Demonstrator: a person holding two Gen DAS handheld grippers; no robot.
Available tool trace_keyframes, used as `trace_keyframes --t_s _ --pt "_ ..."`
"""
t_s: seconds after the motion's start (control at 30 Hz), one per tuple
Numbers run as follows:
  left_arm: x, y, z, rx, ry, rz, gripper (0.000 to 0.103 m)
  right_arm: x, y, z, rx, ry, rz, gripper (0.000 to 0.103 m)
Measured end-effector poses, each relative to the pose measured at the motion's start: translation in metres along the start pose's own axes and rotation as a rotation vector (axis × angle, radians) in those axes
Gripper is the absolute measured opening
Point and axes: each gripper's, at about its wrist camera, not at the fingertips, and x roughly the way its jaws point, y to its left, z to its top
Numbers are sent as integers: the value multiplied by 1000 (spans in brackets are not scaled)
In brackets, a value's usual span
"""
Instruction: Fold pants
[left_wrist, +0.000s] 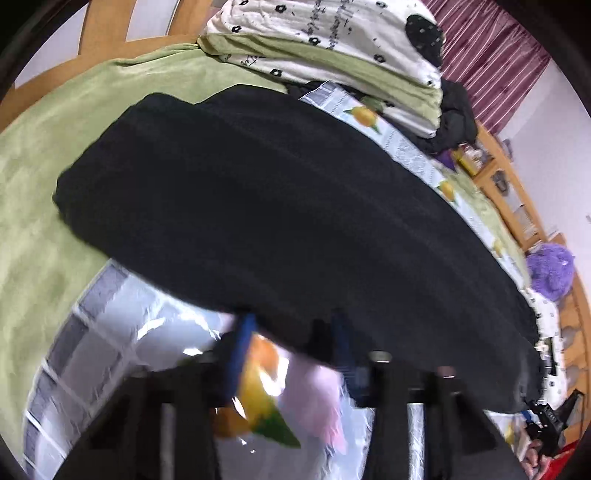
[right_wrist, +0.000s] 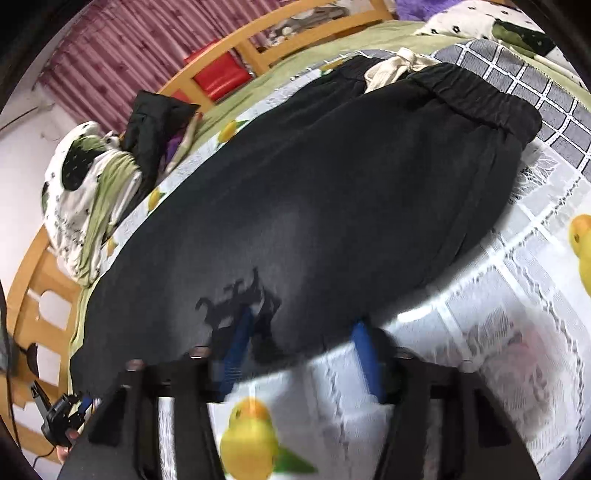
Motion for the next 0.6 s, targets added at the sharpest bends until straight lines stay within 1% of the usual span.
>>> trace_keyframes --t_s 0.03,0.1,0.2,0.23,0.33,0.4,0.47,0.6 --pt "-1 -1 5 5 -3 7 9 2 2 4 2 0 -23 19" --pt "-7 -4 18 12 -13 -32 8 0 7 12 0 -16 -13 16" --pt "-23 -15 41 37 -72 -63 8 -15 31 30 -55 -78 -1 15" --pt "-30 -21 53 52 -103 -75 8 -20 40 36 -75 -94 1 15" --pt "-37 -36 77 80 -156 -95 8 -29 64 67 -117 -143 31 14" --pt "-35 -49 96 109 -191 -92 8 -29 78 89 -139 -171 51 14" --pt "-26 -63 114 140 -217 -69 8 -22 89 111 -159 -187 57 14" --pt "-2 -84 144 169 -262 -49 8 13 110 152 -203 -205 38 14"
